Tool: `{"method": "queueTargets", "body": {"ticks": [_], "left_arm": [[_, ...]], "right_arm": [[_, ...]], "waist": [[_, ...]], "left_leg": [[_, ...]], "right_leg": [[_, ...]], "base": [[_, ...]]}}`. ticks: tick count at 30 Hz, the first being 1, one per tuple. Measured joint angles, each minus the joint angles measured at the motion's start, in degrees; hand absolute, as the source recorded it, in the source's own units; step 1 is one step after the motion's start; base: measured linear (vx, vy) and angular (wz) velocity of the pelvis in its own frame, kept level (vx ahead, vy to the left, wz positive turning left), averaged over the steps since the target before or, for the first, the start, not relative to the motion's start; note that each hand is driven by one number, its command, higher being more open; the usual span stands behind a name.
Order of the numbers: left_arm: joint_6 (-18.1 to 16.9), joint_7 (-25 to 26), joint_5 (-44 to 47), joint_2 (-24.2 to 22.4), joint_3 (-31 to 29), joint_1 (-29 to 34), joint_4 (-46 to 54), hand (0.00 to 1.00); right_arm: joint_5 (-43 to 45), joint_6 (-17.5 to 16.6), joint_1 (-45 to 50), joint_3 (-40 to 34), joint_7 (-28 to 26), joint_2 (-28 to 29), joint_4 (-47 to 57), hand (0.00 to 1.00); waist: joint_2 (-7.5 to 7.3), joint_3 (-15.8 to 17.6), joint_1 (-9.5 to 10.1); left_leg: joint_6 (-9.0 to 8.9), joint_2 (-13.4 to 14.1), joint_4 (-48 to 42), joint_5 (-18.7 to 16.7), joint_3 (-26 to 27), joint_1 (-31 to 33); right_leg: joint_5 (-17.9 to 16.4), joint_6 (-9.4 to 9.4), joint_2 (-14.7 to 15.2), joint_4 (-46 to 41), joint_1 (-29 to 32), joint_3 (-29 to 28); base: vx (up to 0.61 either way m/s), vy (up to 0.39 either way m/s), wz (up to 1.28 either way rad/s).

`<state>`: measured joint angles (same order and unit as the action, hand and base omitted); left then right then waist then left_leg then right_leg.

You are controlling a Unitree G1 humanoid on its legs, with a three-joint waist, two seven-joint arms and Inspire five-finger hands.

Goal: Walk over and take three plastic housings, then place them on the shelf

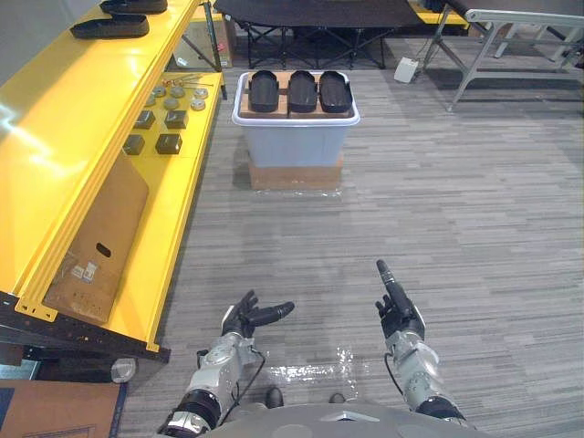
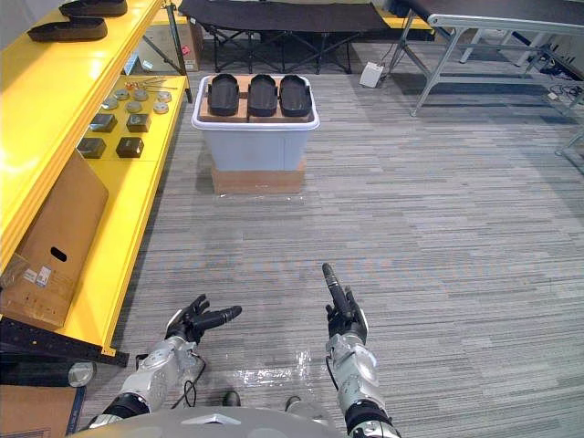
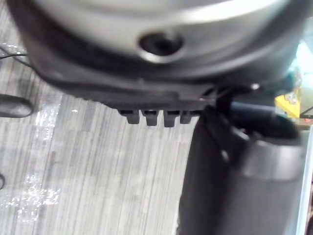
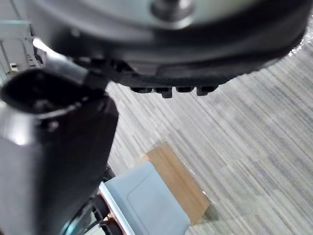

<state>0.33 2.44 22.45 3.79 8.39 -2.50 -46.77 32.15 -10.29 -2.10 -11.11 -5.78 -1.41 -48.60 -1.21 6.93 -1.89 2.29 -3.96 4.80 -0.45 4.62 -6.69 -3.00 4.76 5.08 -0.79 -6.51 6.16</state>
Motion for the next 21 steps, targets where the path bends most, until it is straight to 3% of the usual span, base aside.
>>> {"method": "queueTargets", "body": {"ticks": [13,17,21], "left_arm": [[1.4,-1.9,6.7,0.8,0.1,5.0,0.2,1.00],[1.4,-1.4,13.4,0.6,-0.2,5.6,0.2,1.00],[0.9,-1.2,15.7,0.5,-2.1,6.9,0.2,1.00]], "right_arm": [[0.3,0.1,4.3,0.9,2.3,1.6,0.0,1.00],[3.1,3.8,5.5,0.9,1.7,1.4,0.0,1.00],[2.8,3.9,6.6,1.1,1.1,1.9,-1.0,1.00]], "waist": [[0.18,-0.2,0.01],[0.15,-0.2,0.16],[-0.04,-0.3,0.15]], "left_leg": [[0.61,0.0,0.3,1.4,-0.3,0.3],[0.69,0.0,0.3,1.7,-0.5,0.4],[0.82,-0.2,0.4,1.8,-0.7,0.2]], "right_leg": [[0.3,-0.10,0.0,-0.3,0.2,0.7],[0.4,-0.32,0.0,-0.1,0.1,1.2],[0.9,-0.17,0.0,1.0,-0.6,1.5]], "base": [[-0.07,-0.027,0.02],[-0.07,-0.022,0.04],[-0.01,-0.005,0.01]]}}
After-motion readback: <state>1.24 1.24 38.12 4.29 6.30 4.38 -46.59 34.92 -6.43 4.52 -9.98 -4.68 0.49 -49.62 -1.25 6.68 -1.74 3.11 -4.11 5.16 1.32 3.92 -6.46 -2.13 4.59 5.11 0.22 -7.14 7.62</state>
